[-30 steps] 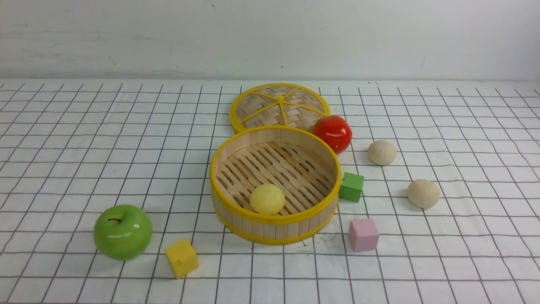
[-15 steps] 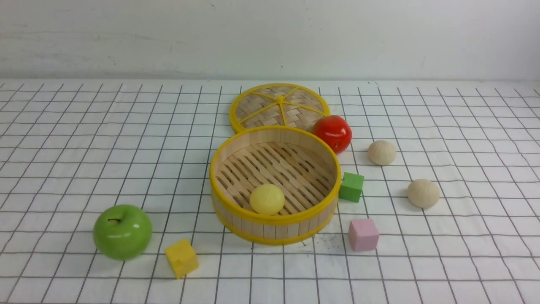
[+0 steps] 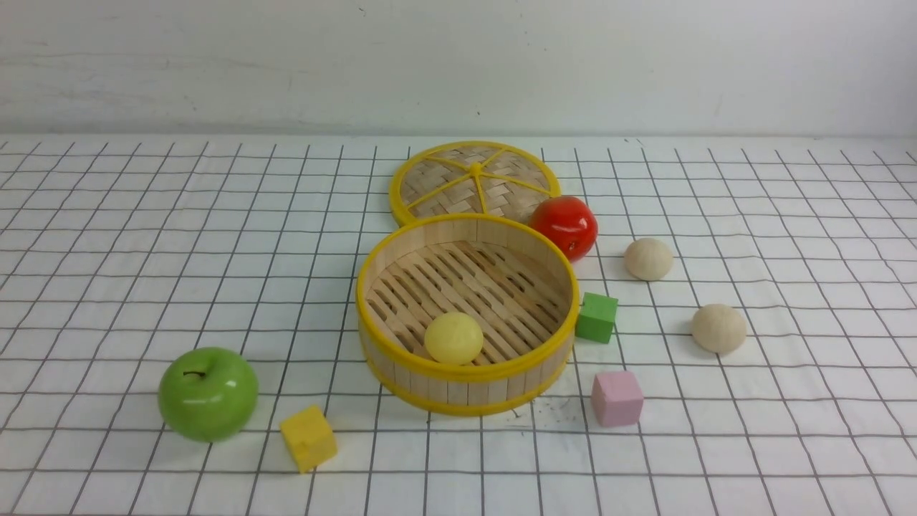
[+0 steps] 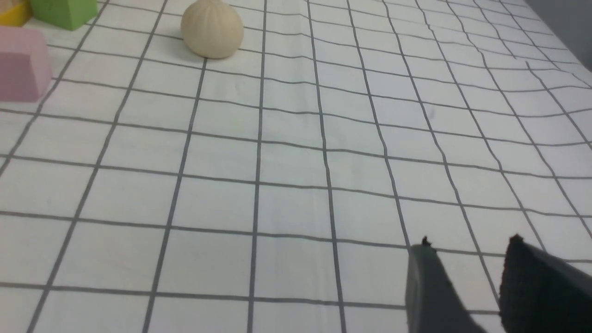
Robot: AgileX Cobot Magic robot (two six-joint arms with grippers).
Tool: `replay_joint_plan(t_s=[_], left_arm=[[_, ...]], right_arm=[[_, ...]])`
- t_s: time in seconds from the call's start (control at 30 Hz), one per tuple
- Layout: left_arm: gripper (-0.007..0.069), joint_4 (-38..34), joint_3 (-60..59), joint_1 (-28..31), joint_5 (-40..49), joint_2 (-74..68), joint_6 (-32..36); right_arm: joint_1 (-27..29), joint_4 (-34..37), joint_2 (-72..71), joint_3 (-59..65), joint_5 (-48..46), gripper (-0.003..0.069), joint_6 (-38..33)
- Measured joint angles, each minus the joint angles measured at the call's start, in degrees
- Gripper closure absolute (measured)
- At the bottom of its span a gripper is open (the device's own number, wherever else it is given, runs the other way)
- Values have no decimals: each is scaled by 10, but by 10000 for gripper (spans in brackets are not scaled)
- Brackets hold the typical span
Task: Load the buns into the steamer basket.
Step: Use the right arm to grab a steamed stuffed bun
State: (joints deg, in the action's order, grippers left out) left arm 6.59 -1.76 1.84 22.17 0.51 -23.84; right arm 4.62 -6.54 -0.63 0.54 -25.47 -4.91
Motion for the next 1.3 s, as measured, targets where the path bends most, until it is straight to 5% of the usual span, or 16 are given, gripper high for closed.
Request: replay_joint_plan(t_s=[1.07, 1.3], left_arm=[[622, 0, 0, 0, 0, 0, 0], [620, 0, 0, 0, 0, 0, 0]], right_arm=[[0, -32, 0, 10, 86, 419, -13], [0, 21, 0, 10, 176, 419, 57]])
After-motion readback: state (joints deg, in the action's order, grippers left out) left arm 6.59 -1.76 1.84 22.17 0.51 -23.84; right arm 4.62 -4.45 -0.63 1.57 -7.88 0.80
